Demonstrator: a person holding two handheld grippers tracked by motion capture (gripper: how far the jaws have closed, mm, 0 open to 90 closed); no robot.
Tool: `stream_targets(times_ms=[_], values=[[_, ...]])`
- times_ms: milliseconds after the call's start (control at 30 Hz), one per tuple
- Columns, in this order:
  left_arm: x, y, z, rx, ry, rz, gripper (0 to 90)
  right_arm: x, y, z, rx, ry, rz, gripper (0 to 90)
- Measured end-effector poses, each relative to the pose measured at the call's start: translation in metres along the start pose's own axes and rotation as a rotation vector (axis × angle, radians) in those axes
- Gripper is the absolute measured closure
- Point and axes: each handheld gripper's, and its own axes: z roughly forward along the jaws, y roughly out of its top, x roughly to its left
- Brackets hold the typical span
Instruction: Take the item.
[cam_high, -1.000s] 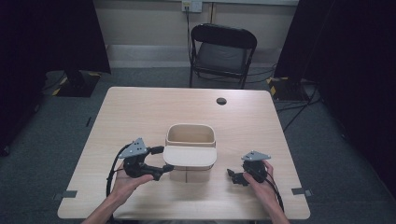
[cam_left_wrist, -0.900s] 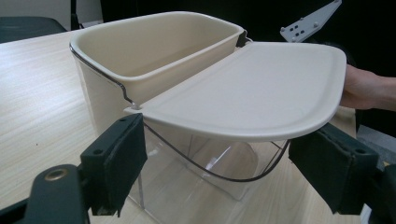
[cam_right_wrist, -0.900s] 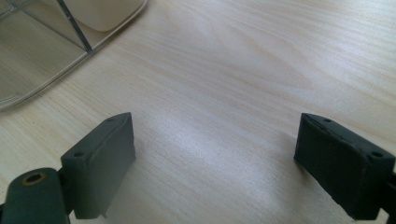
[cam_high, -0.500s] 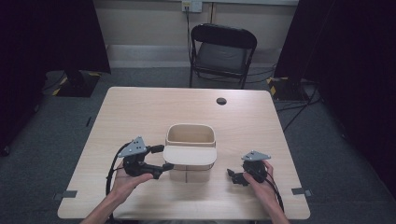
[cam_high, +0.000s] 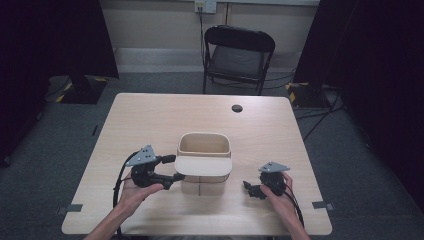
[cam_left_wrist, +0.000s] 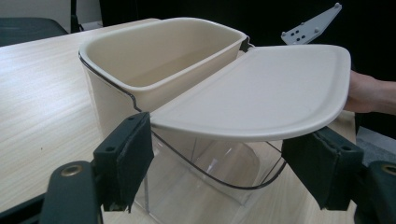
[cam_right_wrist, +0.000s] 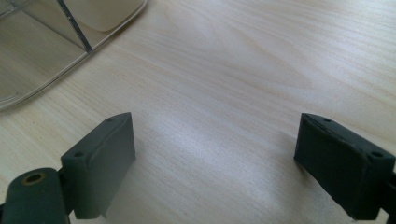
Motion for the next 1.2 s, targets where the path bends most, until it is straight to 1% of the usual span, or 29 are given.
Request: stream_targets(times_ms=[67,100,133,200,333,567,867,967,1100,1200], values=[[-0.001,0.001,0.000,0.000,-0.003,-0.005,24.5,0.000,0.000,0.000,0.000,0.000,0.000,11.4],[0.000,0.003,0.000,-0.006,0.000,0.003,24.8,0.000,0.000,0.000,0.000,0.000,0.000,11.4],[0.000,0.005,-0.001,-0.008,-0.003,0.001,25.4,0.000,0.000,0.000,0.000,0.000,0.000,11.4],[0.001,0.006,-0.001,-0.002,-0.005,0.009,25.9,0.000,0.000,0.000,0.000,0.000,0.000,11.4],[0.001,0.006,-0.001,0.007,-0.006,0.006,26.0,0.000,0.000,0.000,0.000,0.000,0.000,11.4],[0.002,0.009,-0.001,-0.005,-0.002,0.011,27.2,0.000,0.000,0.000,0.000,0.000,0.000,11.4],[0.004,0.010,-0.002,-0.004,-0.012,0.001,28.6,0.000,0.000,0.000,0.000,0.000,0.000,11.4],[0.003,0.010,-0.001,-0.018,-0.011,-0.004,29.1,0.000,0.000,0.000,0.000,0.000,0.000,11.4],[0.005,0.012,-0.001,-0.017,-0.011,-0.002,29.2,0.000,0.000,0.000,0.000,0.000,0.000,11.4],[0.005,0.012,-0.001,-0.015,-0.015,-0.008,29.2,0.000,0.000,0.000,0.000,0.000,-0.001,11.4]])
